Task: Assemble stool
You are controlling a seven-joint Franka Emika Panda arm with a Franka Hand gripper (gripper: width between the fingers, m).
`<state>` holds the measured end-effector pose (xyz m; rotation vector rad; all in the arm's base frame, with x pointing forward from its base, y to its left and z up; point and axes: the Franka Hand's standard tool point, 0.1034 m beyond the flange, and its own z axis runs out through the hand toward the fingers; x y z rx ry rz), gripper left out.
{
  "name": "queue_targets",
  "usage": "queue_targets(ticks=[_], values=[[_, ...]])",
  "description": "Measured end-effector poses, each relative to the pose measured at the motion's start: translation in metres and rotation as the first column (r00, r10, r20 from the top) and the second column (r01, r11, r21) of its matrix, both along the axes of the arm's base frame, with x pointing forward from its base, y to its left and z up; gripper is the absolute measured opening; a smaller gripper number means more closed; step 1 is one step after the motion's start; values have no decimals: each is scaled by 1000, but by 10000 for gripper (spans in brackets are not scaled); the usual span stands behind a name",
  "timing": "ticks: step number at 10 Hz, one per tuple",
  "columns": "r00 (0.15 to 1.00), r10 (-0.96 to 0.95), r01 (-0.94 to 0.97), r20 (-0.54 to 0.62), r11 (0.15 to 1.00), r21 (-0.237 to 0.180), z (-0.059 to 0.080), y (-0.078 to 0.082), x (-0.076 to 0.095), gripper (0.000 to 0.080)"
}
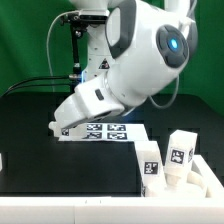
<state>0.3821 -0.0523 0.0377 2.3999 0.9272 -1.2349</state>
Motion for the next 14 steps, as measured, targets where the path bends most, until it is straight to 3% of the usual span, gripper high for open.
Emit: queue_targets(ticks=[1,3,7,10,13,14], values=[[1000,1,-1,1,1000,-2,-2,-2,2,649],[1000,13,-13,11,1000,-20,-1,-29,-4,649],[1000,16,-16,11,1000,-19,-4,-27,-4,649],[1000,21,-21,7,1000,-15,-20,-31,-20,649],[999,29,-29,23,1000,7,-26,-33,-22,649],[999,29,-29,23,1000,7,-26,-33,-22,522]])
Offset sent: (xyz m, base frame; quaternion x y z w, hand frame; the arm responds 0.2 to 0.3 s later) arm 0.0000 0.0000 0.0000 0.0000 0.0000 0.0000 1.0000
